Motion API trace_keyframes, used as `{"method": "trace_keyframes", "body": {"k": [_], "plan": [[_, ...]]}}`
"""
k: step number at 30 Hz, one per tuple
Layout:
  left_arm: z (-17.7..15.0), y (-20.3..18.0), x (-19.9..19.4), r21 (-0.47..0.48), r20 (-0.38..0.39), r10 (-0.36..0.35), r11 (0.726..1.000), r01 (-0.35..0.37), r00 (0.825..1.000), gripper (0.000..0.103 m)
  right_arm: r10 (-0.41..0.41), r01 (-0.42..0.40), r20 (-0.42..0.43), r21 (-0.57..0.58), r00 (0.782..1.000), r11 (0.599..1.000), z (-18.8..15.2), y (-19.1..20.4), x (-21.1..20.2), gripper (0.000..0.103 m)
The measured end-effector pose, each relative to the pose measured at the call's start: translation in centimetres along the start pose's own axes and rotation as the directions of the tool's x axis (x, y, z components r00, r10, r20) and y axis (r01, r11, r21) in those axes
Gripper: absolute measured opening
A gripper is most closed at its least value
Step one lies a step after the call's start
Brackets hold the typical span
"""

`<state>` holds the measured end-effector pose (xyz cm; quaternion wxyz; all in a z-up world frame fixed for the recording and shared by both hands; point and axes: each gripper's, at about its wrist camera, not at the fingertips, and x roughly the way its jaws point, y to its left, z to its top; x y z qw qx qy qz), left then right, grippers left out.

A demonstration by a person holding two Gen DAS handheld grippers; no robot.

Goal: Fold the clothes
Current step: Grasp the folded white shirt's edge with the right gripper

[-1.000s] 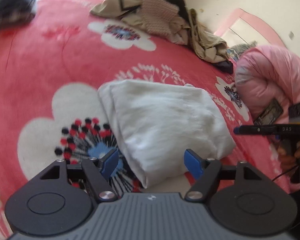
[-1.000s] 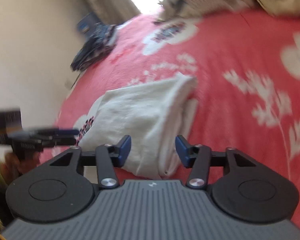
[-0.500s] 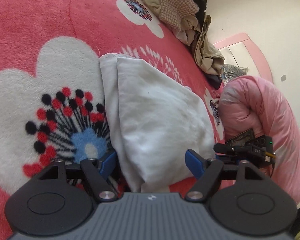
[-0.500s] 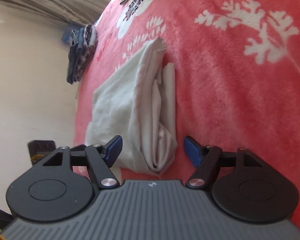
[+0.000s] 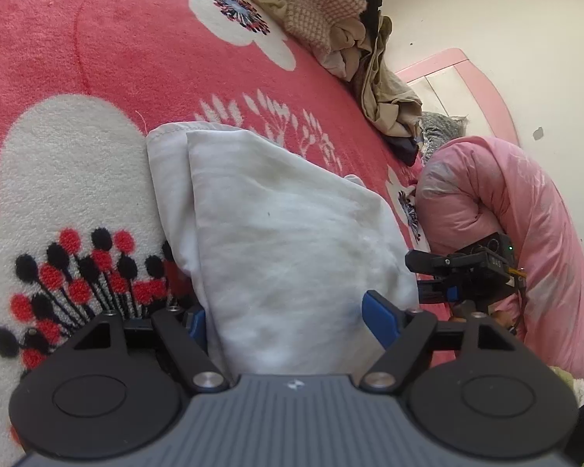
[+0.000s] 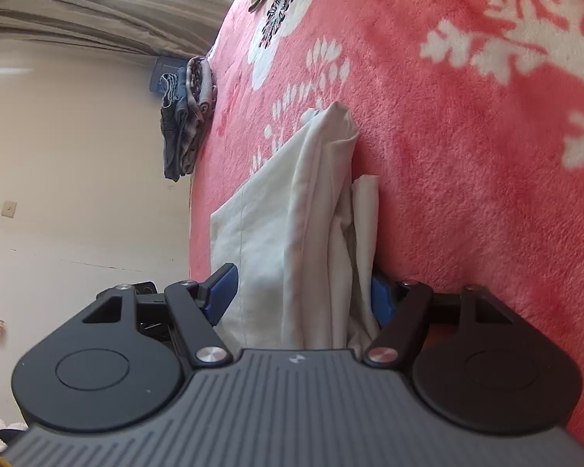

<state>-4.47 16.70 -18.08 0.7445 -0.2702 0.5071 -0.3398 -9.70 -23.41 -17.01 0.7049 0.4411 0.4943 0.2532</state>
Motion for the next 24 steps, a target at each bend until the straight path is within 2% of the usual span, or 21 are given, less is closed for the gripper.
{"method": "trace_keyframes", "body": {"k": [4,6,8,10,14,17,24], "plan": [[1.0,0.1,0.6,-0.013,0.007,0.006,1.0,-0.005,1.0,0.068,0.026,-0.026,-0.014,0.009,1.0,1.0,1.2,0.0,0.9,0.066],[1.0,-0.1,0.7,-0.008,0.016,0.029,1.0,-0.029,0.999,0.057,0.021,-0.021,-0.023,-0.014,1.0,1.0,1.5,0.4,1.7,0.057],[0.9,-0.3,0.6,-0.007,0.029,0.051,0.999,-0.051,0.998,0.05,0.007,-0.007,-0.024,-0.009,1.0,1.0,1.4,0.2,1.8,0.032],[0.7,-0.4,0.3,-0.012,0.044,0.068,0.998,-0.067,0.997,0.044,0.004,-0.004,-0.021,0.001,1.0,1.0,1.4,0.0,1.8,0.023],[0.5,-1.5,0.0,0.013,0.068,0.11,0.994,-0.111,0.992,0.034,-0.002,0.002,-0.002,-0.013,1.0,1.0,1.1,0.4,1.6,0.016],[0.6,-2.3,-0.5,0.016,0.089,0.11,0.994,-0.112,0.99,0.027,-0.008,0.009,0.02,-0.03,1.0,1.0,1.0,1.3,1.3,0.012],[0.6,-3.9,-1.9,0.045,0.129,0.127,0.99,-0.134,0.983,0.022,-0.001,0.004,0.051,-0.077,0.999,0.997,1.0,3.3,0.3,0.009]]}}
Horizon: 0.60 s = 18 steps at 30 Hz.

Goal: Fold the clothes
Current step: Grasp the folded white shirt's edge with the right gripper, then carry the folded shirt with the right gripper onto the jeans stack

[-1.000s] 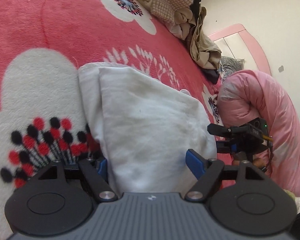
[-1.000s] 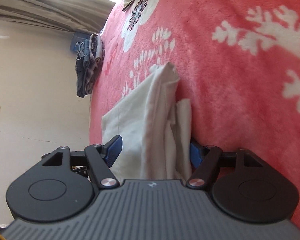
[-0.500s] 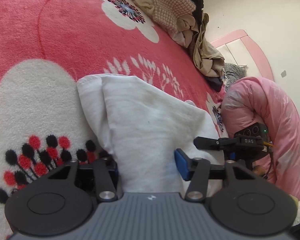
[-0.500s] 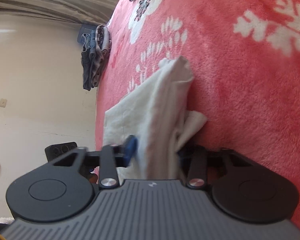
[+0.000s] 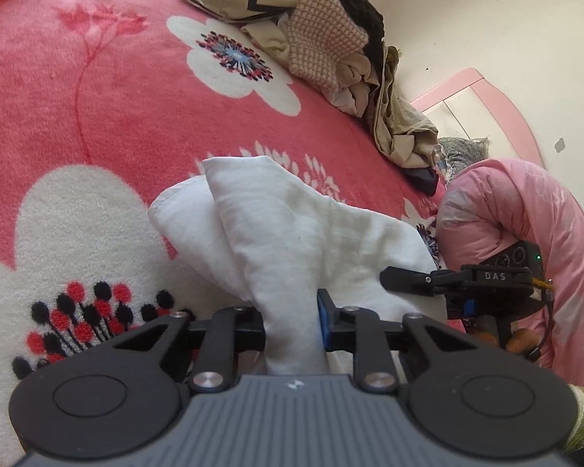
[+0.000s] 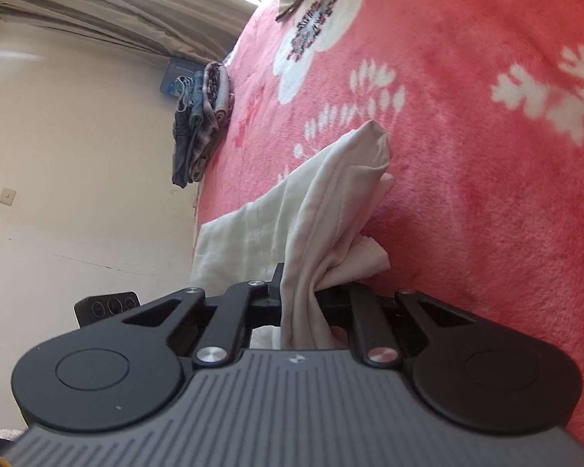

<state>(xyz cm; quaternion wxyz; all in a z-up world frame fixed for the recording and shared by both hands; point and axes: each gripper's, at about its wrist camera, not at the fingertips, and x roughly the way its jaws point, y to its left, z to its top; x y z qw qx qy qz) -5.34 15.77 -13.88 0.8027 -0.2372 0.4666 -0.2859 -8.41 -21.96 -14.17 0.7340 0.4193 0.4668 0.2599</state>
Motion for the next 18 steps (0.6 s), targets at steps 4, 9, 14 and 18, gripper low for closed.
{"method": "trace_keyframes", "body": {"k": [4,9,14,18], "plan": [[0.5,-0.6,-1.0,0.016,0.023,0.005,1.0,-0.006,1.0,0.021,0.0,0.001,0.003,-0.037,1.0,0.999,0.4,1.6,-0.2,0.009],[1.2,-0.9,-2.4,0.023,0.052,0.018,1.0,-0.019,0.998,0.021,-0.014,0.014,0.005,-0.092,1.0,0.996,1.2,3.8,0.1,0.009],[2.0,-0.6,-4.3,0.01,0.097,0.048,0.999,-0.049,0.994,0.02,-0.017,0.015,-0.011,-0.137,1.0,0.99,2.2,6.0,1.3,0.009],[3.2,0.7,-6.8,-0.015,0.163,0.094,0.996,-0.093,0.982,0.02,-0.015,0.005,-0.053,-0.187,0.998,0.982,3.7,8.3,4.0,0.009]]}}
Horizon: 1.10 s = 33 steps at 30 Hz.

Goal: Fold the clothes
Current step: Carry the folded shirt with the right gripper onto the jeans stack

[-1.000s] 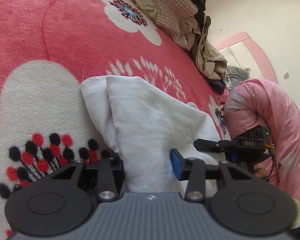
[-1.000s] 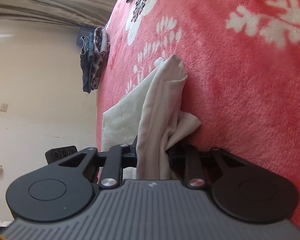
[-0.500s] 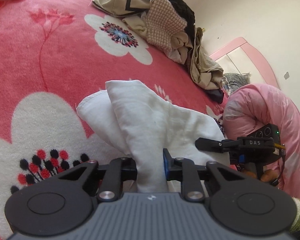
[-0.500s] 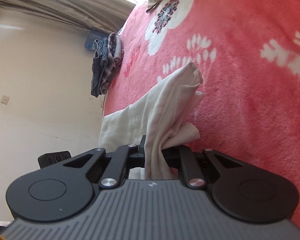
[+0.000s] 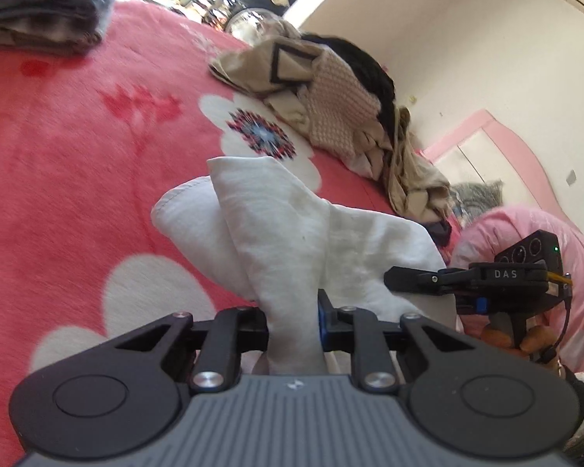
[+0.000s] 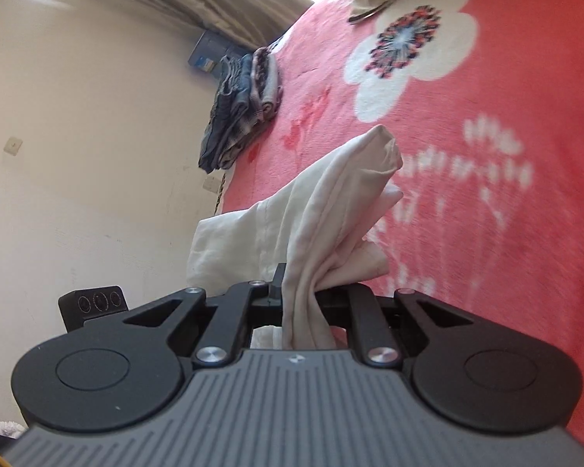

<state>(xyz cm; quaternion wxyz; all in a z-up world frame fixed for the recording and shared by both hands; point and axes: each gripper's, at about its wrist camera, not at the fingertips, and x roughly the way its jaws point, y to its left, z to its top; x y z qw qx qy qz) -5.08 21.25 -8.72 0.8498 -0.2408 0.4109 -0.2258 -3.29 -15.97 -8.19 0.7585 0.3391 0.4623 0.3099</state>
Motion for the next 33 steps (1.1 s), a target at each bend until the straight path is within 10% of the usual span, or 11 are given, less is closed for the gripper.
{"method": "trace_keyframes", "body": {"k": [18,33], "plan": [[14.2,17.9,-9.8,-0.18,0.195,0.308,0.945,-0.274,0.931,0.018,0.037,-0.082,-0.176,-0.257,0.984,0.963,10.8,14.1,25.5,0.009],[17.2,29.6,-9.4,-0.271,0.186,0.34,0.919,-0.285,0.922,0.018,0.038,-0.072,-0.161,-0.214,0.986,0.974,11.3,15.1,37.4,0.009]]}}
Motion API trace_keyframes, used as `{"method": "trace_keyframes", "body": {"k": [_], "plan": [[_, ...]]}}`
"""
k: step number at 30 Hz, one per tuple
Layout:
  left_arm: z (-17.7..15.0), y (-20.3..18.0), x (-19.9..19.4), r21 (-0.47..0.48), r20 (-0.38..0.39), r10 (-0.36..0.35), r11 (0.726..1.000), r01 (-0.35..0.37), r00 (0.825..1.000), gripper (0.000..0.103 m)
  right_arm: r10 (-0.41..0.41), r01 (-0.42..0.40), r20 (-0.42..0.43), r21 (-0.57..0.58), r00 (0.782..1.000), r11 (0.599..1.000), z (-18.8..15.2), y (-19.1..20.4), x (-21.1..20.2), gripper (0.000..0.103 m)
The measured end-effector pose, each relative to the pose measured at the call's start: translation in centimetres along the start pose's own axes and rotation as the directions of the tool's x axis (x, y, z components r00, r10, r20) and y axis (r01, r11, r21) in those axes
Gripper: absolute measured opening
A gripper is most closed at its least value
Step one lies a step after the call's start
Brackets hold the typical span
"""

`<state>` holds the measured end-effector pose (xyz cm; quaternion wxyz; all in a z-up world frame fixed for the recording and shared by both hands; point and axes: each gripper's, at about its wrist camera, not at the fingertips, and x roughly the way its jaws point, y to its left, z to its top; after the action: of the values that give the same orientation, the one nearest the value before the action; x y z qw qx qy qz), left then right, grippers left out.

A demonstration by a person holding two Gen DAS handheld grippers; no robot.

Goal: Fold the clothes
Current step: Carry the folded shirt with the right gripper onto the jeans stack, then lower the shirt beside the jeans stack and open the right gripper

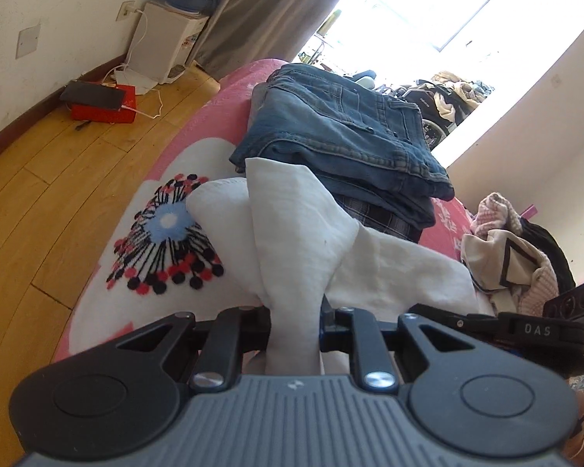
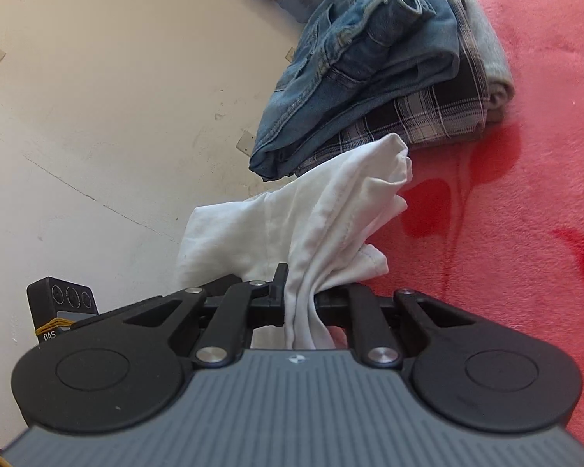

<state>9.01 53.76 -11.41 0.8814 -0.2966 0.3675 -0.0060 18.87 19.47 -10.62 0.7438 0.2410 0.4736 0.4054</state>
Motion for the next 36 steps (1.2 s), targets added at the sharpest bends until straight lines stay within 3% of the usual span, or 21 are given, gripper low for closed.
{"method": "trace_keyframes", "body": {"k": [4,6,8,12,13,15,18,21,23,26,30,34,36], "plan": [[-0.2,1.2,1.7,0.027,-0.026,0.0,1.0,0.001,1.0,0.026,-0.016,0.016,0.01,0.022,1.0,1.0,-0.7,-1.4,0.9,0.009],[-0.3,2.1,2.3,0.013,-0.029,0.021,1.0,-0.021,0.999,0.046,-0.047,0.047,0.008,0.042,0.999,0.998,-1.4,-2.4,1.5,0.012],[-0.4,3.1,2.3,-0.034,-0.017,0.03,0.999,-0.031,0.999,0.047,-0.078,0.078,0.005,0.063,0.997,0.995,-2.2,-3.4,2.0,0.025],[0.1,4.8,0.7,-0.116,0.036,0.029,0.993,-0.025,0.999,0.048,-0.032,0.031,0.004,0.121,0.999,0.992,-2.1,-4.7,0.9,0.037],[0.3,4.9,-0.2,-0.123,0.062,0.041,0.992,-0.033,0.997,0.048,-0.035,0.035,0.003,0.121,0.999,0.992,-2.0,-4.8,0.3,0.044],[0.7,5.1,-2.0,-0.137,0.113,0.065,0.989,-0.049,0.992,0.049,-0.085,0.082,0.029,0.098,0.996,0.992,-1.3,-4.8,-1.2,0.047],[-0.1,3.8,-4.9,-0.065,0.158,0.034,0.998,-0.024,0.987,0.048,-0.154,0.153,0.129,0.016,0.98,0.988,-0.7,-3.9,-4.2,0.046],[-1.6,1.5,-6.7,0.057,0.16,0.0,0.998,-0.009,0.987,0.047,-0.166,0.211,0.238,-0.178,0.957,0.961,-1.0,-1.0,-6.7,0.031],[-2.9,0.0,-6.0,0.15,0.109,0.019,0.988,-0.035,0.994,0.046,-0.137,0.208,0.235,-0.312,0.962,0.927,-2.5,1.3,-6.5,0.02],[-4.1,-0.2,-3.3,0.173,0.032,0.086,0.981,-0.09,0.996,0.039,-0.14,0.199,0.156,-0.488,0.978,0.85,-5.6,3.3,-3.8,0.011],[-4.7,0.7,-1.5,0.147,0.001,0.116,0.982,-0.115,0.993,0.039,-0.237,0.246,0.089,-0.546,0.968,0.801,-8.0,2.5,-0.1,0.01],[-4.4,0.6,-2.9,0.143,0.017,0.099,0.985,-0.101,0.995,0.04,-0.207,0.228,0.1,-0.532,0.973,0.815,-7.2,3.1,-0.9,0.01],[-4.1,0.2,-4.0,0.147,0.045,0.089,0.985,-0.094,0.995,0.045,-0.173,0.226,0.149,-0.523,0.974,0.822,-6.1,3.7,-2.5,0.011]]}}
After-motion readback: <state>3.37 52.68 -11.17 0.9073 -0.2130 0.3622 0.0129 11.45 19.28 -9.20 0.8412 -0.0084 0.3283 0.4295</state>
